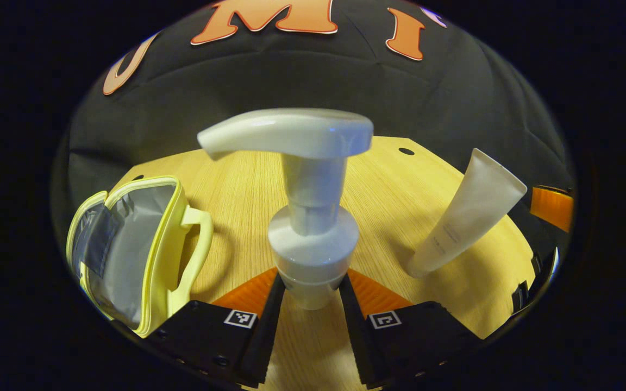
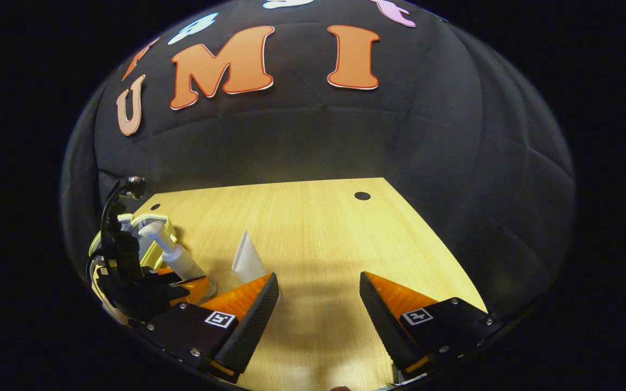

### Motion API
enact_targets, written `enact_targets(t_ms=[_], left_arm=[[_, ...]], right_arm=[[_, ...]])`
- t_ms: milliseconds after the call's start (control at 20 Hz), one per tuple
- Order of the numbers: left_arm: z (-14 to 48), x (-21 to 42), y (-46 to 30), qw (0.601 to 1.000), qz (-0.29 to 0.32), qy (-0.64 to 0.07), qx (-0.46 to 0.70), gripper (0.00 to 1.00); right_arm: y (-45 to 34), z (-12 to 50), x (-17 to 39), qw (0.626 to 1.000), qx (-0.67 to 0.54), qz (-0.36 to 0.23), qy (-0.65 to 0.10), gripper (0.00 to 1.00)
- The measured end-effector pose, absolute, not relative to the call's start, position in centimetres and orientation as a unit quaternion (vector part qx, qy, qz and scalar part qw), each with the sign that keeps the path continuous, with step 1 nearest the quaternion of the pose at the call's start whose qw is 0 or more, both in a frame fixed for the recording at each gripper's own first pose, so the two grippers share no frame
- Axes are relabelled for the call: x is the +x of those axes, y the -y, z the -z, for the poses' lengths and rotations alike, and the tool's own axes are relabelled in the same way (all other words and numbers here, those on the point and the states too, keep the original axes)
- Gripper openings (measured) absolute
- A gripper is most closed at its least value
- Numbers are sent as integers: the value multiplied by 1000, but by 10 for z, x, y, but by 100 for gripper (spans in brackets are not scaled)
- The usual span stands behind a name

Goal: First open the suitcase, pack the skin care products into it, and then close the suitcase.

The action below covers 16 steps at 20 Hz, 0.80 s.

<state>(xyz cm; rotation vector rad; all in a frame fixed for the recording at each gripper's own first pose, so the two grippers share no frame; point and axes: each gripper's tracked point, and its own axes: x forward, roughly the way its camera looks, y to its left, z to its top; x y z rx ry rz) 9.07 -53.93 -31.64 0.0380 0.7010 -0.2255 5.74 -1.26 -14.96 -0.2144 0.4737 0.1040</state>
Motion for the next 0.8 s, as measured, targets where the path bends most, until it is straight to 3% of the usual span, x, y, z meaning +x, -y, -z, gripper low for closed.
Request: enact_targets(t_ms=[450,800], left_arm=[[261,74,511,932,124,-339,2,60],[209,67,463,943,106,-316,1,60]], right_arm=[[-40,165,49,956,-128,-106,-241,96],[-51,224,69,938,-149,-120,-289,96]])
